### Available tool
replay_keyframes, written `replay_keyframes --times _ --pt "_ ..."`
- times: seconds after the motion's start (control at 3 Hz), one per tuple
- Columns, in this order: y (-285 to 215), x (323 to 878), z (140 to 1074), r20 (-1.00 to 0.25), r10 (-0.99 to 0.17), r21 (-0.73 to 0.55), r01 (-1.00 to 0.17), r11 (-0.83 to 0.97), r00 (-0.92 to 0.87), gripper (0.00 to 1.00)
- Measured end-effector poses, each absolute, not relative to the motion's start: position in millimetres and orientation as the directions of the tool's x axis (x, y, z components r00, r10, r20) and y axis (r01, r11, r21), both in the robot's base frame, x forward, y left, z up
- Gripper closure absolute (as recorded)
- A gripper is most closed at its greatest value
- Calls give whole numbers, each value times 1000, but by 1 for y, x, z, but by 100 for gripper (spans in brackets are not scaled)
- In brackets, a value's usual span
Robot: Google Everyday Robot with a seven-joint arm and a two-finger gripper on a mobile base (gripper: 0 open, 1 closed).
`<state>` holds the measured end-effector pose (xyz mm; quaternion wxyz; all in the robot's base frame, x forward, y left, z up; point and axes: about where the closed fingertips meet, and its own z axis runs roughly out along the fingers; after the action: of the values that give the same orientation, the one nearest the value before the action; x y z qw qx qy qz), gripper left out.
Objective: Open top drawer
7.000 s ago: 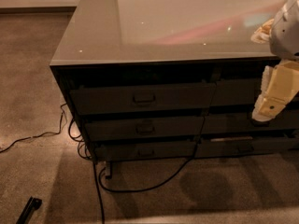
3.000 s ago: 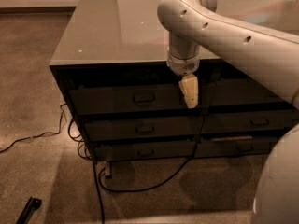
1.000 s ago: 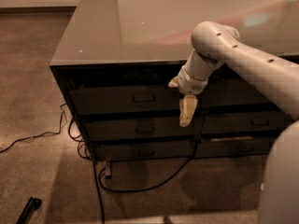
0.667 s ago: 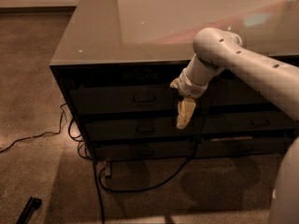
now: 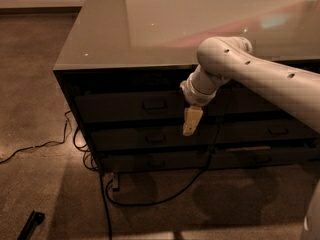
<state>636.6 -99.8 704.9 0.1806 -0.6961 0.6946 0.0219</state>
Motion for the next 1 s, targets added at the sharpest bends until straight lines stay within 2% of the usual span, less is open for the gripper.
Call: replay_keyframes --times 1.0 --pt "-81 665 675 -245 -969 -260 -965 32 34 0"
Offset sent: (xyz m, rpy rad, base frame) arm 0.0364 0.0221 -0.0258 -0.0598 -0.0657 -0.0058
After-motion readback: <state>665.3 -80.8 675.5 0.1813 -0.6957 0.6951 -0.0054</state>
